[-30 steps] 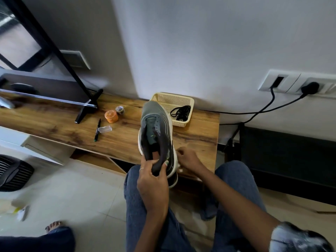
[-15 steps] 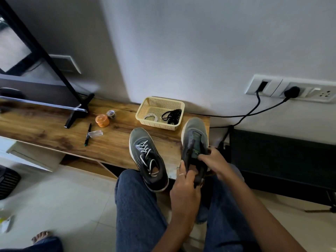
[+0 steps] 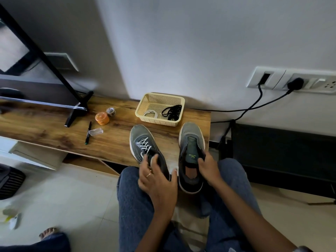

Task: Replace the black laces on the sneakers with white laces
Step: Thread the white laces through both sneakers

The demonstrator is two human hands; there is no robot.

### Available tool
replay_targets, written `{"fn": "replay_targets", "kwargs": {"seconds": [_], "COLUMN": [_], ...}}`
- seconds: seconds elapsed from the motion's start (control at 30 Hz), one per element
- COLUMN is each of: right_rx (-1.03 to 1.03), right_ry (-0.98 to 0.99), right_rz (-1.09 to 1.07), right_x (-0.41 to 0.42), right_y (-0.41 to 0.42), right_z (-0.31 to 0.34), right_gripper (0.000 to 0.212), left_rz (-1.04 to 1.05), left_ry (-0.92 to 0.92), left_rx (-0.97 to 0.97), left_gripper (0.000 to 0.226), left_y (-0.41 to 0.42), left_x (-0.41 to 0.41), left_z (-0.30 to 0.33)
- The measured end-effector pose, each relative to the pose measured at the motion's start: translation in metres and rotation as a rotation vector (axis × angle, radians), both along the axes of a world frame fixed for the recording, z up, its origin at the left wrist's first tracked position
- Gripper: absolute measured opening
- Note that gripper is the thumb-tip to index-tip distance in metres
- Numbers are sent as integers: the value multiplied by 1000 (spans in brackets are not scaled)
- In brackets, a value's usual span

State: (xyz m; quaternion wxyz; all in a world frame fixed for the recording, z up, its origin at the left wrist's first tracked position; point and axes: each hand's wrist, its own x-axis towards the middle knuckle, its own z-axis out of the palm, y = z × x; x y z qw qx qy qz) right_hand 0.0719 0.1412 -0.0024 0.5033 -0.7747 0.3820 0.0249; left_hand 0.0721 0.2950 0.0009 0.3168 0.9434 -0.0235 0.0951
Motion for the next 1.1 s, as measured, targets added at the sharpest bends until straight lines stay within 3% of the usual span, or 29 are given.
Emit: {"fn": "replay_targets", "kwargs": {"seconds": [0.07, 0.13, 0.2, 0.37, 0.57, 0.73, 0.83, 0.93, 1.1], "right_rx": [-8, -20, -22, -36, -34, 43, -126, -335, -399], "right_ry": [6, 7, 16, -2, -16, 6, 0, -160, -398], "right_rz": [6, 24, 53, 71, 76, 86, 24, 25, 331], "right_x": [2, 5, 7, 11, 18, 20, 25, 43, 120], "right_y": [-1, -3, -5, -9, -10, -15, -16, -13, -8], "right_z": [0, -1, -2, -4, -8, -7, 3, 23, 32], "right_gripper": [43, 44, 46, 46, 43, 49, 51, 40, 22], "left_rz": [72, 46, 31, -31, -178, -172, -129, -124, -164], "left_ry": [168, 288, 330, 407, 437, 396, 311, 268, 266], "left_rx": [-95, -275, -362, -312, -327, -367, -319, -286, -236], "left_gripper": [90, 98, 95, 82, 78, 78, 74, 70, 70], "left_y": [5, 10, 14, 18, 29, 29, 24, 17, 6], "left_x": [12, 23, 32, 41, 51, 52, 50, 56, 77], "left_z": [-1, -3, -7, -8, -5, -7, -3, 4, 4]}}
